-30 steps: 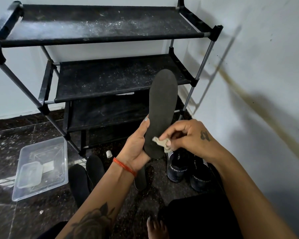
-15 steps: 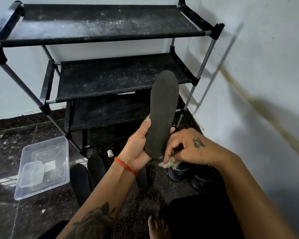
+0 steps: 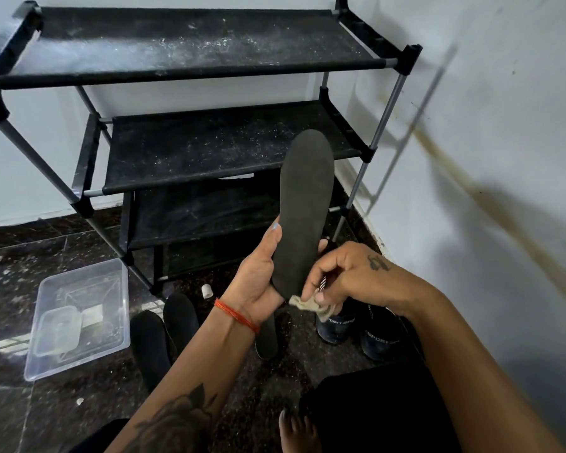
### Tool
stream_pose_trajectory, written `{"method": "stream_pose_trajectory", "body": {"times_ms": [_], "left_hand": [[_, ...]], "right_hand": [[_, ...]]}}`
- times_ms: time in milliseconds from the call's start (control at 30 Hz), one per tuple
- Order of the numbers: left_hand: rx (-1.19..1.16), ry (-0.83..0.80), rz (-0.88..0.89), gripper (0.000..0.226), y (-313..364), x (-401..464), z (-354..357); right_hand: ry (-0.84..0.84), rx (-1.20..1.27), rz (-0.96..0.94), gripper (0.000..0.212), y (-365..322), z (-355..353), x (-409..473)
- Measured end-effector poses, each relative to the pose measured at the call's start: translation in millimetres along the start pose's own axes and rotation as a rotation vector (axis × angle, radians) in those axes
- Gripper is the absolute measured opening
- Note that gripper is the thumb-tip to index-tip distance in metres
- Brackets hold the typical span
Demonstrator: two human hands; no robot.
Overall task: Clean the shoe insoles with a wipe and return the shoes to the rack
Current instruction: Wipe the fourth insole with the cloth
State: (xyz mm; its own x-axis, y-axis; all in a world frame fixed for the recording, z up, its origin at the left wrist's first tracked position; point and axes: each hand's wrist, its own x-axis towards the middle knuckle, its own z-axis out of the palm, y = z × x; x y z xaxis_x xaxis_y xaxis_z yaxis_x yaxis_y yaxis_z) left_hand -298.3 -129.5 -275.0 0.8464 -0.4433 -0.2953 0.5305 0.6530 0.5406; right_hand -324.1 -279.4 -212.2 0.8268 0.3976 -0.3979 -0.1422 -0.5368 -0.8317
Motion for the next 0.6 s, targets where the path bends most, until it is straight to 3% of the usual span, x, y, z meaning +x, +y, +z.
{"method": "stream_pose_trajectory", "body": {"times_ms": [67,167,233,367,500,600], "left_hand": [[-0.007,0.002,0.008,0.044,1,0,0],[0.018,-0.006,0.048,0.044,0,1,1],[0.028,-0.011,0.057,0.044,-1,1,1],[0.01,-0.018,0.032,0.042,-1,0,0],[-0.006,-0.015,0.03,0.042,-1,1,0],[0.004,-0.018,0.047,0.042,-1,2,1]], "right_hand": [[-0.016,0.128,-0.019,0.024,0,-3,-3],[0.259,0.204,-0.085,0.024,4,-7,2],[0.327,0.133,-0.096,0.021,6,-4,6],[0.148,0.027,-0.033,0.021,2,6,7],[-0.107,0.154,0.019,0.022,-4,3,-1],[-0.038,0.332,-0.022,0.026,-3,-1,-4]]}}
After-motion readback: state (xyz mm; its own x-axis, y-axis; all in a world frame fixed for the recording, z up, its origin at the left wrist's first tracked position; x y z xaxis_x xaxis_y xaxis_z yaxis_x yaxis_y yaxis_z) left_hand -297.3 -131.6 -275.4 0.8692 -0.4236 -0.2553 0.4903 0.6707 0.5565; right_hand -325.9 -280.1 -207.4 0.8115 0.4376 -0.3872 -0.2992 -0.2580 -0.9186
